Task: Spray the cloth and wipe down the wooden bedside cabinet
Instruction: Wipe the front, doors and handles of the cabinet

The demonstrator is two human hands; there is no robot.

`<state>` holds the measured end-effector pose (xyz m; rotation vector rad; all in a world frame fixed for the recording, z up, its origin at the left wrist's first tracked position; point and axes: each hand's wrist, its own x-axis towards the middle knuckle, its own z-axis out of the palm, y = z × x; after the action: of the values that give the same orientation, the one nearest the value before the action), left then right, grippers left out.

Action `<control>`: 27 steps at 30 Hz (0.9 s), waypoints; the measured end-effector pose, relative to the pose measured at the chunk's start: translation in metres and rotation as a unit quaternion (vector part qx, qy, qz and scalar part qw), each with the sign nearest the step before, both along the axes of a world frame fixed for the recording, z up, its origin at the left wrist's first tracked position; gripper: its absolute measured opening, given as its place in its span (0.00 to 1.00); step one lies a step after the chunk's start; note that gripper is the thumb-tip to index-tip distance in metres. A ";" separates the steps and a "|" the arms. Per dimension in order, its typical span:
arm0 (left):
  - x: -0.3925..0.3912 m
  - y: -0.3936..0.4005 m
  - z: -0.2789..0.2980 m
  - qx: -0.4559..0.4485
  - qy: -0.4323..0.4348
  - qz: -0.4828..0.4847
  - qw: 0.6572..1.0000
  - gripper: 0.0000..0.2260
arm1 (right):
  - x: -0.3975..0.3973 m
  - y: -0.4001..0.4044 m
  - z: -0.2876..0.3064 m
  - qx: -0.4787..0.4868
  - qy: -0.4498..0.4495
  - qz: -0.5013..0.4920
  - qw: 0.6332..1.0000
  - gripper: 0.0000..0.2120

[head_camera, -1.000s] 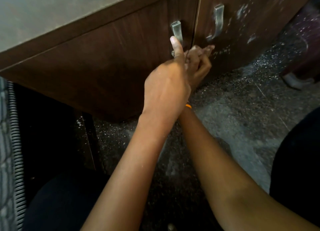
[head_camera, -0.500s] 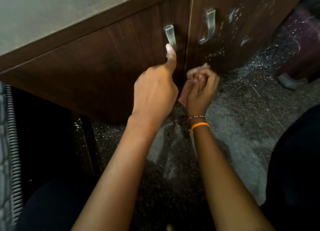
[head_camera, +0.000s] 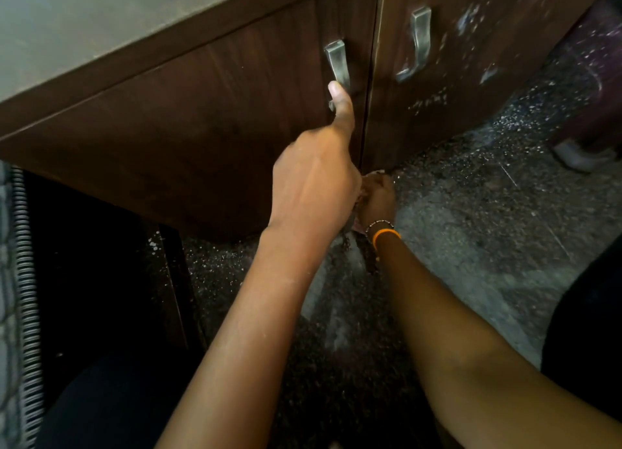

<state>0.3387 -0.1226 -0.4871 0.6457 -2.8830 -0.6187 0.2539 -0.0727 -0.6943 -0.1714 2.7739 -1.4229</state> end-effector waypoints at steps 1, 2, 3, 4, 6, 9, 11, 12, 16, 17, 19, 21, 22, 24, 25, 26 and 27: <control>0.001 0.000 0.000 0.009 0.000 -0.008 1.000 0.31 | -0.002 0.002 -0.001 -0.002 -0.023 0.031 0.999 0.09; 0.001 -0.001 0.001 0.015 -0.001 -0.011 1.000 0.31 | -0.005 0.003 -0.005 -0.031 -0.030 0.039 0.998 0.12; 0.000 -0.002 0.002 0.017 -0.001 -0.011 1.000 0.31 | -0.007 0.007 -0.005 -0.054 -0.022 0.035 0.998 0.13; 0.000 -0.003 0.002 0.017 -0.001 -0.007 1.000 0.30 | -0.006 0.010 -0.002 -0.080 -0.038 0.011 0.996 0.14; 0.000 -0.006 0.004 0.015 0.003 0.000 1.000 0.29 | 0.002 0.016 0.032 -0.136 -0.056 -0.032 0.989 0.13; 0.003 -0.010 0.007 0.013 0.004 -0.007 1.000 0.28 | 0.021 0.028 0.098 -0.198 0.046 -0.063 0.977 0.12; 0.003 -0.014 0.010 0.020 -0.002 -0.002 1.000 0.29 | 0.026 0.030 0.140 -0.240 0.158 -0.080 0.955 0.12; 0.002 -0.015 0.009 0.027 -0.007 -0.002 1.000 0.29 | 0.023 0.027 0.159 -0.264 0.210 -0.085 0.937 0.12; 0.000 -0.008 0.008 0.042 -0.004 0.005 0.999 0.29 | -0.002 0.005 0.215 -0.200 0.388 0.016 0.900 0.10; -0.002 -0.008 0.007 0.041 -0.003 0.009 0.999 0.29 | -0.011 0.000 0.224 -0.155 0.410 0.034 0.898 0.10; -0.003 -0.007 0.006 0.043 0.000 0.019 0.999 0.28 | -0.038 -0.001 0.227 -0.195 0.375 -0.023 0.906 0.12; -0.002 -0.005 0.006 0.053 0.006 0.021 0.998 0.27 | -0.070 0.013 0.235 -0.292 0.292 -0.136 0.900 0.15; -0.001 -0.004 0.006 0.057 0.007 0.019 0.998 0.27 | -0.084 0.021 0.237 -0.307 0.263 -0.171 0.899 0.16; -0.002 -0.003 0.007 0.061 0.006 0.018 0.998 0.27 | -0.093 0.027 0.238 -0.310 0.233 -0.184 0.903 0.14; -0.003 -0.002 0.006 0.063 0.005 0.021 0.998 0.27 | -0.086 0.022 0.239 -0.303 0.240 -0.171 0.906 0.13; -0.003 -0.002 0.007 0.061 0.003 0.023 0.998 0.28 | -0.073 0.014 0.237 -0.292 0.260 -0.138 0.910 0.13; -0.004 -0.002 0.007 0.057 0.001 0.025 0.998 0.28 | -0.057 0.006 0.233 -0.261 0.296 -0.085 0.915 0.12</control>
<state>0.3351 -0.1245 -0.4802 0.7308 -2.8364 -0.7809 0.1974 -0.0669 -0.4612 -0.4444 2.7764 -2.5056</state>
